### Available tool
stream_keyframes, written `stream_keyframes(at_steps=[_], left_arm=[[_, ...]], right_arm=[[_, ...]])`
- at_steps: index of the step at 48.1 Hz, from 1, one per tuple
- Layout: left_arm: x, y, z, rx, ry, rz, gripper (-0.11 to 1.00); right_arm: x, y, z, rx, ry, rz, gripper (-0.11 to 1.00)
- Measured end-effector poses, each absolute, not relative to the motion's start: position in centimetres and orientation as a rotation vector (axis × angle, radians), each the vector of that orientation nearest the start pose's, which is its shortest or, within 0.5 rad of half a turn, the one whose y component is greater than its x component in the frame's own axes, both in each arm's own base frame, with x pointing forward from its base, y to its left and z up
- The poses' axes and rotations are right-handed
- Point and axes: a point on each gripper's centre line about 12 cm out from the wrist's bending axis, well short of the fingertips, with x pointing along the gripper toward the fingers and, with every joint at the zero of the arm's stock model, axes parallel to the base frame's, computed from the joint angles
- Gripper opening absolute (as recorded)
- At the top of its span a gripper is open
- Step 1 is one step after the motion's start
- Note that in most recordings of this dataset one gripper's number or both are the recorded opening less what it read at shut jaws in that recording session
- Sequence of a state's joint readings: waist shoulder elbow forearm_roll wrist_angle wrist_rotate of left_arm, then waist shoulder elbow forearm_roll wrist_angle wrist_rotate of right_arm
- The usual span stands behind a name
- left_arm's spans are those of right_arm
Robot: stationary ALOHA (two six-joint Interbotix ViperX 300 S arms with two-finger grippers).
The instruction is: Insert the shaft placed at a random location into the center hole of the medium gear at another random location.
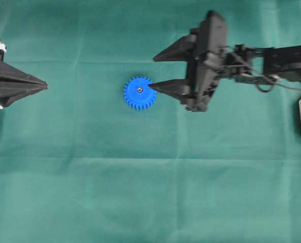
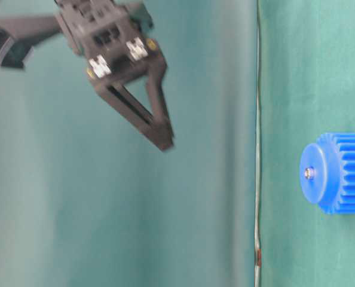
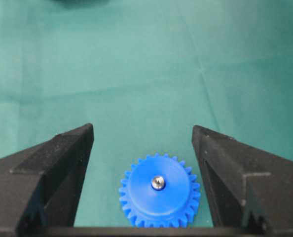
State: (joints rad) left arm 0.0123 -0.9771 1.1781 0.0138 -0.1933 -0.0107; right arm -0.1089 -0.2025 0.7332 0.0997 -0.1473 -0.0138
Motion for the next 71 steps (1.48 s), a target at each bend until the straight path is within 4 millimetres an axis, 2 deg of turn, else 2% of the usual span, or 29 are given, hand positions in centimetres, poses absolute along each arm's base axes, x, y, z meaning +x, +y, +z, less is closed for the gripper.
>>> stream_keyframes(at_steps=[23,37,47,71], left_arm=[[19.4,0.2,28.6,0.003,-0.008,0.009,0.0],[19.4,0.2,28.6,0.003,-0.008,0.011,0.0],[19.4,0.2,28.7,0.001,-0.009,0.01,0.0],[19.4,0.2,28.7,0.001,-0.009,0.011,0.0]], right_arm=[[28.6,-3.3,25.7,0.1,0.286,-0.136,0.81],[25.4,-2.9,25.9,0.099,0.26,-0.132,0.81],[24.5,-2.8,25.5,0.098,0.26,-0.132,0.81],[24.4,-2.8,25.3,0.1,0.265,-0.132,0.81]])
